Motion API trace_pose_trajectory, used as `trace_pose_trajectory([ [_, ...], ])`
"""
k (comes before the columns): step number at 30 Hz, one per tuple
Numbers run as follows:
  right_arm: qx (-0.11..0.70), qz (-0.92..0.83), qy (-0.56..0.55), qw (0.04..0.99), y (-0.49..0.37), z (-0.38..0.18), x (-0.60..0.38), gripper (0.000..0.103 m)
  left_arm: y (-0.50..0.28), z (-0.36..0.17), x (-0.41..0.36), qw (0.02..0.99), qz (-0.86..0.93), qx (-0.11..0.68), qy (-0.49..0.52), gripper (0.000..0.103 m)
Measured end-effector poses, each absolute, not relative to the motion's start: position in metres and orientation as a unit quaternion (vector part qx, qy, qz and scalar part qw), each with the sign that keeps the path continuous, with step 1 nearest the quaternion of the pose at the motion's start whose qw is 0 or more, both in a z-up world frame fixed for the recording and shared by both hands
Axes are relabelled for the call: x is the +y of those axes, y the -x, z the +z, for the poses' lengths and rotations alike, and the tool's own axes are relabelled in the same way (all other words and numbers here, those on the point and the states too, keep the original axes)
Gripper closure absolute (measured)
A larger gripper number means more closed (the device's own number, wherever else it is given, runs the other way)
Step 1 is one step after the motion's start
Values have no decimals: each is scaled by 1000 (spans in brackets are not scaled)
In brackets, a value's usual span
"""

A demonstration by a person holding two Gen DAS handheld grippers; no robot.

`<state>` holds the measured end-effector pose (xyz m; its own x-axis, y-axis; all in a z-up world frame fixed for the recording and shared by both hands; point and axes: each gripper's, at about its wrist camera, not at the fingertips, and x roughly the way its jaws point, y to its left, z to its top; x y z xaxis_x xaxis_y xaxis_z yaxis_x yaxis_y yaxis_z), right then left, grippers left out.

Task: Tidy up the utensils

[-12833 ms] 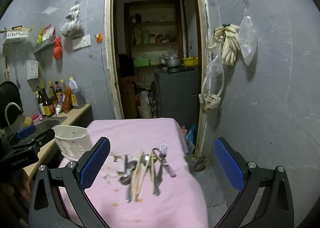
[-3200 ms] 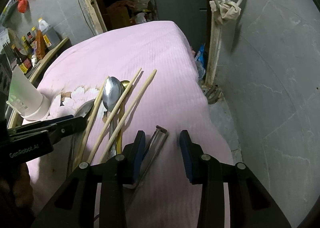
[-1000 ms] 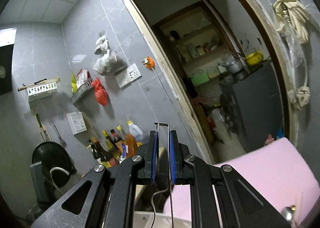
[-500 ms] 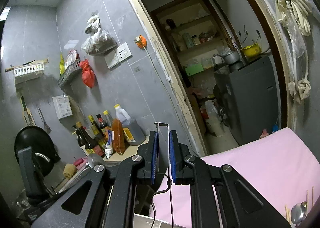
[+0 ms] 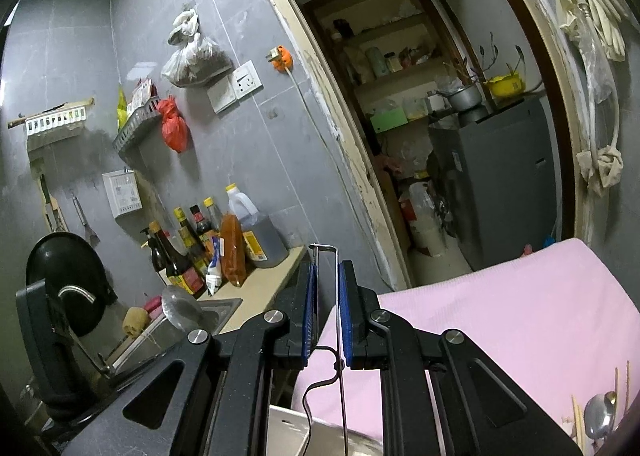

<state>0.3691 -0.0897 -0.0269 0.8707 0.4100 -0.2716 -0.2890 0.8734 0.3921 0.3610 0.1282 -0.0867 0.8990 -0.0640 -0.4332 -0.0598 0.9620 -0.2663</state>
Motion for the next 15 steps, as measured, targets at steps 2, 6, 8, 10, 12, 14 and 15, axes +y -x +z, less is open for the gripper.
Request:
trace_pose_trajectory([
  [2,180,183,-171,951,-367,-28,-91,91,-358,-88,129,964,-1,230,136,100],
  [6,181,185,-169,951,-363,-27,-94,91,-352,-86,129,963,-4,237,130,100],
  [8,184,186,-169,950,-360,-27,-95,91,-348,-84,129,962,-4,243,128,100],
  [10,188,187,-167,950,-355,-25,-95,91,-345,-82,130,959,-6,253,130,100],
  [12,188,185,-165,950,-347,-23,-98,91,-343,-81,131,957,-9,260,129,100],
  [14,188,181,-164,951,-340,-21,-102,85,-337,-79,129,957,-13,262,123,99],
  [15,189,177,-164,952,-335,-19,-106,80,-336,-78,129,957,-15,264,120,97],
])
